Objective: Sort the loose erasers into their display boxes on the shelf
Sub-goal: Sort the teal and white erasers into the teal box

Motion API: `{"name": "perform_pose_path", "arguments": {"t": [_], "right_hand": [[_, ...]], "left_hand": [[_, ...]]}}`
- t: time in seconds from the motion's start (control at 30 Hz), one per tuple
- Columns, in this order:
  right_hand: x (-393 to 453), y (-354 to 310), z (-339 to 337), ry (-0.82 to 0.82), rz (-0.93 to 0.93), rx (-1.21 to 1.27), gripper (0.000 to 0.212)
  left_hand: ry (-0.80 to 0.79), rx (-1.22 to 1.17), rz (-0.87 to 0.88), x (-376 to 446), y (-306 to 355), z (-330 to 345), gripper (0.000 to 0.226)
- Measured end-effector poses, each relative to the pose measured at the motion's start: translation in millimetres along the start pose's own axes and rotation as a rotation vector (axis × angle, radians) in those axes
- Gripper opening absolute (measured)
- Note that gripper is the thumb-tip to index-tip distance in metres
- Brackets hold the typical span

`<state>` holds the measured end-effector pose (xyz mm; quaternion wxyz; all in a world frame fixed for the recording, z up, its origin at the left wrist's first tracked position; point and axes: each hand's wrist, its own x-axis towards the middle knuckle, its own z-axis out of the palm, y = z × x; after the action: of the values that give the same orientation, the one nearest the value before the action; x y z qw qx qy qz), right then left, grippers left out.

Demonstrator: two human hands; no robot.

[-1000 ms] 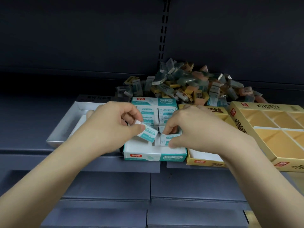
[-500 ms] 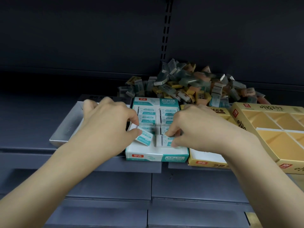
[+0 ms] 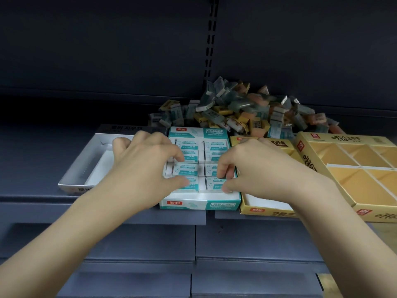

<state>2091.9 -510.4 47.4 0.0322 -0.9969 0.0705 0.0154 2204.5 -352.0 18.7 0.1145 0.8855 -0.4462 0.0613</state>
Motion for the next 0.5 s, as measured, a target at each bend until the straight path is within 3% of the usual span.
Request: {"name": "perform_pose_path", "arguments": {"t": [0.17, 0.4, 0.5], "right_hand": [[0.2, -1.0, -0.5, -0.002, 0.013, -0.011, 0.017], [-2.2, 0.9, 1.5, -0.003, 0.019, 0.029, 0.013], [-3.0, 1.8, 0.0, 0.032, 0.029, 0.054, 0.018]], "left_hand": [[-0.132, 0.051, 0.076, 5.9, -2.8, -0.6, 0.064], [-0.186, 0.031, 0.086, 10.1, -2.1, -1.0, 0.063], [-0.165, -0.03, 0.093, 15.4, -2.7, -8.4, 0.053]]}}
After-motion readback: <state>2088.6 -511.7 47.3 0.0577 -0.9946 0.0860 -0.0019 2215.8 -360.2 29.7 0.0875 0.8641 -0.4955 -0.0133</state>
